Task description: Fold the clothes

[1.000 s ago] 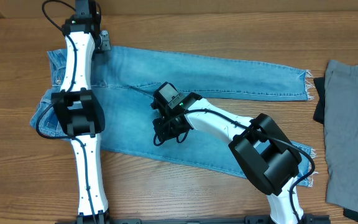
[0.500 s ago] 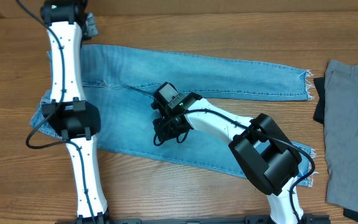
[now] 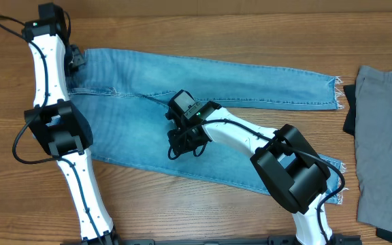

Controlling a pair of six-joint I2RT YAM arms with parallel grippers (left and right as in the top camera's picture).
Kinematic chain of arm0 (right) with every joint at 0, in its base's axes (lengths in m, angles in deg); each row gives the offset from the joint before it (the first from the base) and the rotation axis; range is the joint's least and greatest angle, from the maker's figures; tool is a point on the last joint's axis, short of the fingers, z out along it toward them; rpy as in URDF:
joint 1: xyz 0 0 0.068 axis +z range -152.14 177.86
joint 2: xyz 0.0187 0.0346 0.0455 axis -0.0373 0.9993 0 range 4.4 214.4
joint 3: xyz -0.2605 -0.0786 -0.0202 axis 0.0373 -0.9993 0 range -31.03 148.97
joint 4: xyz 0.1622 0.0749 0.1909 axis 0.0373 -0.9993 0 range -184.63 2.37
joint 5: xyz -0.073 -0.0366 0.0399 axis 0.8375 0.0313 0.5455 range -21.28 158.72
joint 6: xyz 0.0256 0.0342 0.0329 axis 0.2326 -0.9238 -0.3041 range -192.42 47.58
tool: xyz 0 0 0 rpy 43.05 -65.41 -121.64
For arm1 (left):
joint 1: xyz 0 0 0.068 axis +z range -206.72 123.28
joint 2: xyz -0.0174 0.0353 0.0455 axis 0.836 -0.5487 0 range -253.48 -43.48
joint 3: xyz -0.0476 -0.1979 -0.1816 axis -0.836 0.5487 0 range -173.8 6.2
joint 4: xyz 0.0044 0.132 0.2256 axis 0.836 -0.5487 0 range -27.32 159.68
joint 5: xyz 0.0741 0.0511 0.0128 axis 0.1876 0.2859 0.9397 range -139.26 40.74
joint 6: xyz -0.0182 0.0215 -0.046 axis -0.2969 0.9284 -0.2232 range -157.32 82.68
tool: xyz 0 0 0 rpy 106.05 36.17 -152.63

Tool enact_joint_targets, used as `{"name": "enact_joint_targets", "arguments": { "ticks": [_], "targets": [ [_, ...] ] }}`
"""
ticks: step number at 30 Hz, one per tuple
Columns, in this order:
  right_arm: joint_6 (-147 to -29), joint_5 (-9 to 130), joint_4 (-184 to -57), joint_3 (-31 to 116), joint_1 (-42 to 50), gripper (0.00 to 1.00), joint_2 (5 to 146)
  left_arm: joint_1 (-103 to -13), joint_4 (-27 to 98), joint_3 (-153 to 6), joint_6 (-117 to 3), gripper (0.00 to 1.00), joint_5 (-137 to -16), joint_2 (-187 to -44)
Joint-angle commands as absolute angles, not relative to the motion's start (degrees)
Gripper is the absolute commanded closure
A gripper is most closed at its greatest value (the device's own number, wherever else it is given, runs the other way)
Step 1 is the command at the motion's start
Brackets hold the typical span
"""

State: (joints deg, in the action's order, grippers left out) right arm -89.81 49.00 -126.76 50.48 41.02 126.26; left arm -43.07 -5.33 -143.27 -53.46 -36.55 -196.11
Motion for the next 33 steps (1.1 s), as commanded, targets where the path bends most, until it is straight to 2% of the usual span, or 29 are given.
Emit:
{"name": "enact_joint_targets", "arguments": {
  "ticks": [1, 13, 25, 29, 32, 33],
  "targets": [
    [-90.1, 52.2, -129.1, 46.9, 41.4, 0.96, 129.2, -43.1, -2.3, -139.4, -53.6, 0.9, -35.7, -196.0],
    [-90.1, 52.2, -129.1, 46.9, 41.4, 0.96, 129.2, -43.1, 10.4, -133.6, -53.3, 0.94, -34.0, -196.0],
    [-90.1, 52.2, -128.5, 46.9, 41.4, 0.96, 129.2, -42.6, 28.4, -129.9, -39.1, 0.95, -32.8, -196.0],
    [-90.3, 52.2, -128.4, 46.9, 41.4, 0.96, 129.2, -42.7, 29.5, -130.5, -38.7, 0.91, -32.7, -195.9],
    [-90.3, 52.2, -128.4, 46.8, 41.4, 0.96, 129.2, -42.9, 27.8, -131.6, -38.8, 0.79, -32.7, -194.9],
    [-90.3, 52.2, -128.4, 46.7, 41.4, 0.96, 129.2, -43.0, 27.1, -132.2, -38.8, 0.8, -32.7, -194.5]
  ]
}}
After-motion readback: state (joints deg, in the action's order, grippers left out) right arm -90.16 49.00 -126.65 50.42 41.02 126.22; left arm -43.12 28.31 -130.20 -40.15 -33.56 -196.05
